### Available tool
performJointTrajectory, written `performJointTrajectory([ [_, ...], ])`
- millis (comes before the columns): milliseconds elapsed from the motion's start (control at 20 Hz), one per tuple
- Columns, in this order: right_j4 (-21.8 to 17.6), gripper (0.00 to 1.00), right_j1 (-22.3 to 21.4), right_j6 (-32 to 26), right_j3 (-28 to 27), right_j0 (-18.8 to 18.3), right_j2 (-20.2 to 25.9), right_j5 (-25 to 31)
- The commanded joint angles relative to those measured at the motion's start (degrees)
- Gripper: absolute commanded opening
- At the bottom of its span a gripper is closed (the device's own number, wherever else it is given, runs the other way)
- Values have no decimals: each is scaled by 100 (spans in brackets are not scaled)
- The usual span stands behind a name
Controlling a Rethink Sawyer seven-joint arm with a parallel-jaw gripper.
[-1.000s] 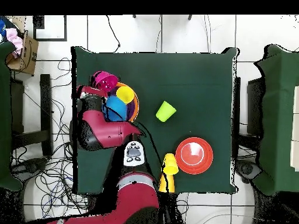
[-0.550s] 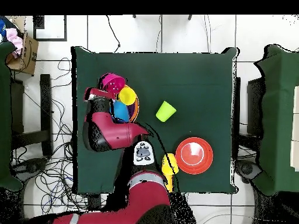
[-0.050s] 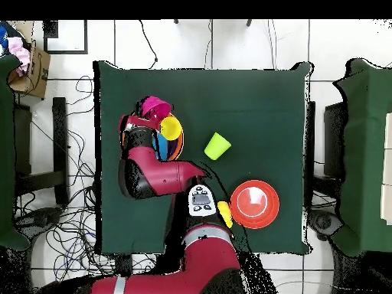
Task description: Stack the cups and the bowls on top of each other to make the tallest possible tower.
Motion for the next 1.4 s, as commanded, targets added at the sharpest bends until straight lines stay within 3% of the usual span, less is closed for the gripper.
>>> performJointTrajectory([
  [50, -265, 100, 59, 921, 365, -49, 433, 296],
  [700, -107, 100, 17, 903, 384, 9, 428, 490],
  [900, 42, 100, -219, 981, 667, 52, 438, 766],
  [1100, 261, 100, -533, 951, 1117, 46, 399, 1493],
  [1400, 433, 100, -888, 926, 1567, 112, 183, 1619],
])
